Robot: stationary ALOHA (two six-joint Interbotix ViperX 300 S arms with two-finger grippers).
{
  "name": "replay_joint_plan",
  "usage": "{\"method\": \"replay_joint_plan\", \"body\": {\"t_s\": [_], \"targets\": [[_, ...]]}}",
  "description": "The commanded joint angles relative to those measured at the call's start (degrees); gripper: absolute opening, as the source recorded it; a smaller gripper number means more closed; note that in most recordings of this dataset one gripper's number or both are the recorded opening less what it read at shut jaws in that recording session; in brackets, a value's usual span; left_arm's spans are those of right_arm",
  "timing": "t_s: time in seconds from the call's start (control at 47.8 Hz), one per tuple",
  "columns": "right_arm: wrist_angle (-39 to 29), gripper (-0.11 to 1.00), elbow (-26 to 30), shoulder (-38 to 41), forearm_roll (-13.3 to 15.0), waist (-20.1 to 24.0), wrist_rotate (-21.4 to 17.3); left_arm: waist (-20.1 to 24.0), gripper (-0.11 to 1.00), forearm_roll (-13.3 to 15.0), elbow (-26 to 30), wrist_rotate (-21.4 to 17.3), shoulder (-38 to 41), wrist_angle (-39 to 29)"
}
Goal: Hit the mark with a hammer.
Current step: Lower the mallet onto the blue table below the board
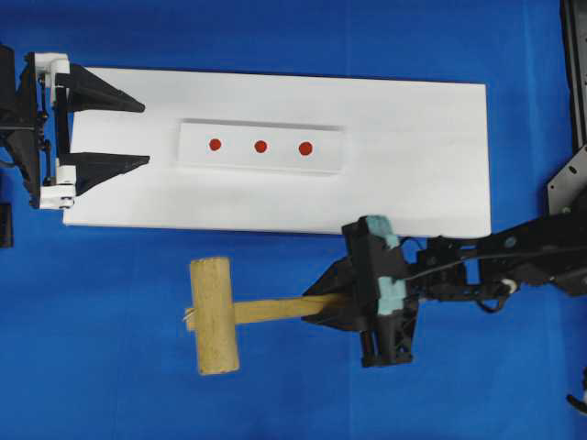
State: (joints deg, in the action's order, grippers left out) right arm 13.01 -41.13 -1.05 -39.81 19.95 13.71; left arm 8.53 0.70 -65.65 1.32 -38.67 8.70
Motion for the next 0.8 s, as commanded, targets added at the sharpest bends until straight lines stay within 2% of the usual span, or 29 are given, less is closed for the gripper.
{"method": "replay_joint_plan", "body": {"t_s": [0.0,0.167,0.774], "targets": [[2.5,0.07,1.9,-0.1,-1.0,0.6,0.0,0.2,0.79,0.1,1.2,0.1,0.0,0.7],[4.7,0.07,2.5,1.5,-2.5,0.7,0.0,0.2,0.78,0.2,1.2,0.3,0.0,0.7],[6.0,0.07,7.4,12.7,-2.6,1.1,0.0,0.2,0.78,0.2,1.1,0.3,0.0,0.7]]}}
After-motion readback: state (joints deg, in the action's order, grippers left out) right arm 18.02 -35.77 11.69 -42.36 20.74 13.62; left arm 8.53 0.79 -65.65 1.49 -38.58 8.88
